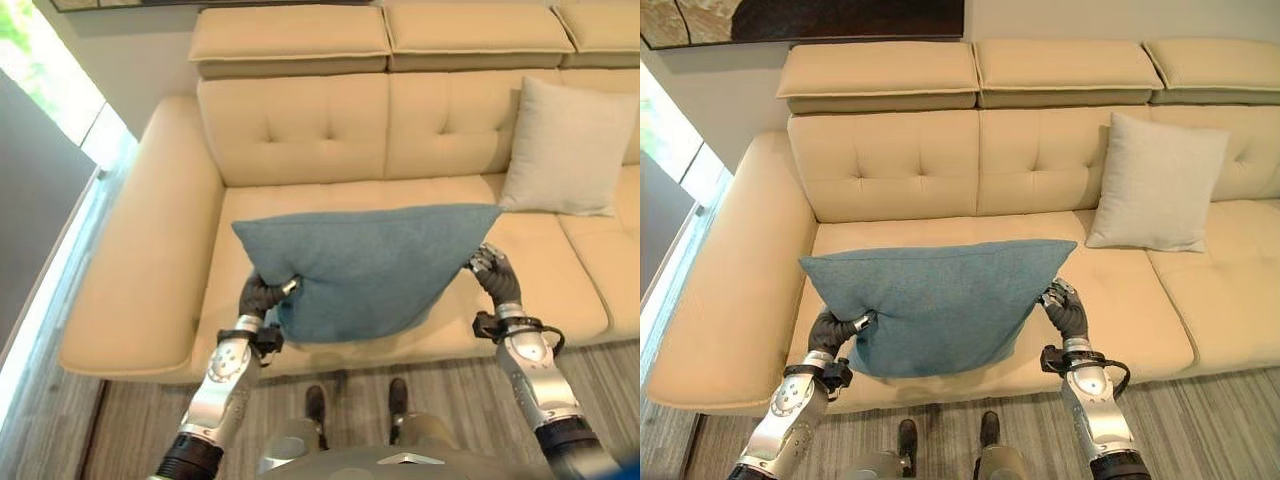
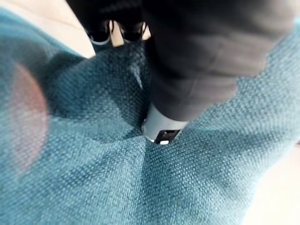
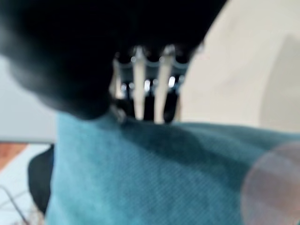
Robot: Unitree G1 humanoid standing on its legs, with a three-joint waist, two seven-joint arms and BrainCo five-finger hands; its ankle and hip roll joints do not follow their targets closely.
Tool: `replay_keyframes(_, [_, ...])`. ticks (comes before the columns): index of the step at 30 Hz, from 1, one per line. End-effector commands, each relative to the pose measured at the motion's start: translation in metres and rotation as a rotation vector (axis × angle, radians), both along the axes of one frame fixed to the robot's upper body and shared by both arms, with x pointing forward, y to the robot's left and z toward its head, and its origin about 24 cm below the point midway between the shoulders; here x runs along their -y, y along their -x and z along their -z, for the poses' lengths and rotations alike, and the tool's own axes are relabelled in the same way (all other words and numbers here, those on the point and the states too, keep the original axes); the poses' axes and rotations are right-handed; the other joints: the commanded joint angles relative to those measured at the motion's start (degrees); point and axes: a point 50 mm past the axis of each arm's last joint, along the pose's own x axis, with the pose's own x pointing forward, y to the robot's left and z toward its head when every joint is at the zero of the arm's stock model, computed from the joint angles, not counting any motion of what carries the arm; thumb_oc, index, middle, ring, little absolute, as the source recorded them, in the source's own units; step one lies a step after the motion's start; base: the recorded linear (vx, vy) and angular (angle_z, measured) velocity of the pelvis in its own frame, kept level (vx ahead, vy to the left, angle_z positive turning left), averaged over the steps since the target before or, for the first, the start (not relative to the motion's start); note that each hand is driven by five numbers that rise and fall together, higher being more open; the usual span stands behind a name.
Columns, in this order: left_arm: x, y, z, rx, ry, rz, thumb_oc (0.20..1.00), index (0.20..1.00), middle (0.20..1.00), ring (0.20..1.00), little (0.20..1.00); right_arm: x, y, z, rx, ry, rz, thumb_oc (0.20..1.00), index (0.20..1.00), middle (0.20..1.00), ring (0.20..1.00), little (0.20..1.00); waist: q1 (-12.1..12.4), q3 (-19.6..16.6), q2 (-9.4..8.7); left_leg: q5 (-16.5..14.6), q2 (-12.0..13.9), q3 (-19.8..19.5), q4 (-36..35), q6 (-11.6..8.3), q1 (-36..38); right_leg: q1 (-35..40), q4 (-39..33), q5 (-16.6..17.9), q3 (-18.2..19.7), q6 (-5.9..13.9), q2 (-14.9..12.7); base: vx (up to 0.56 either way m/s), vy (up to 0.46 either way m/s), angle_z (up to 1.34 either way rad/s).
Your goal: Pick up all the scattered cushions and arrange them neatly on the sofa.
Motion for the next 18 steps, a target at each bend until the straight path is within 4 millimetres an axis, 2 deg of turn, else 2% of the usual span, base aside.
replay_keyframes(1, [0.024, -0.020, -0.052, 0.280, 0.050, 0.121, 0.200, 0.200, 0.200, 0.200, 0.200, -0.007, -0.012, -0.041, 0.223, 0.027, -0.063, 0.200, 0.200, 0.200, 0.200, 0.200, -0.88, -3.42, -2.37, -10.13, 1.18, -1.58, 7.51, -2.38, 0.61, 0.18, 3.35, -6.73, -1.13, 2.66, -2.21, 0.13, -0.138, 0.26])
replay_keyframes(5, [0.025, -0.021, -0.059, 0.310, 0.046, 0.122, 0.200, 0.200, 0.200, 0.200, 0.200, -0.002, -0.010, -0.047, 0.243, 0.076, -0.048, 0.200, 0.200, 0.200, 0.200, 0.200, -1.28, -3.96, -2.28, -9.57, 2.09, -1.84, 5.61, -3.03, 1.83, 1.95, 2.01, -7.68, -2.32, 2.00, -1.17, 0.10, -0.080, 0.19])
replay_keyframes(8, [0.027, -0.026, -0.071, 0.363, 0.042, 0.107, 0.200, 0.200, 0.200, 0.200, 0.200, 0.002, -0.013, -0.059, 0.295, 0.131, -0.027, 0.200, 0.200, 0.200, 0.200, 0.200, -1.65, -4.27, -2.13, -9.31, 2.50, -1.94, 4.08, -3.35, 2.83, 2.61, 1.55, -8.13, -2.63, 1.76, -0.78, 0.10, -0.053, 0.02])
replay_keyframes(10, [0.033, -0.039, -0.089, 0.440, 0.040, 0.093, 0.200, 0.200, 0.200, 0.200, 0.200, 0.002, -0.022, -0.082, 0.384, 0.183, -0.008, 0.200, 0.200, 0.200, 0.200, 0.200, -2.02, -4.41, -1.98, -9.09, 2.72, -1.78, 2.84, -3.59, 3.20, 2.54, 1.42, -8.44, -2.65, 1.68, -0.49, 0.10, -0.061, 0.07])
replay_keyframes(11, [0.034, -0.039, -0.090, 0.442, 0.040, 0.093, 0.200, 0.200, 0.200, 0.200, 0.200, 0.002, -0.023, -0.082, 0.386, 0.184, -0.008, 0.200, 0.200, 0.200, 0.200, 0.200, -2.01, -4.33, -1.94, -9.06, 2.74, -1.78, 2.77, -3.59, 3.21, 2.51, 1.45, -8.45, -2.65, 1.67, -0.48, 0.06, -0.047, 0.09])
replay_keyframes(18, [0.060, -0.080, -0.147, 0.629, 0.044, 0.079, 0.200, 0.200, 0.200, 0.200, 0.200, -0.016, -0.061, -0.150, 0.616, 0.247, -0.010, 0.200, 0.200, 0.200, 0.200, 0.200, -3.14, -1.63, -0.82, -8.18, 2.97, -1.15, 2.64, -4.15, -1.02, -3.07, 2.21, -7.80, -2.22, 1.55, -0.58, -0.04, -0.017, 0.03])
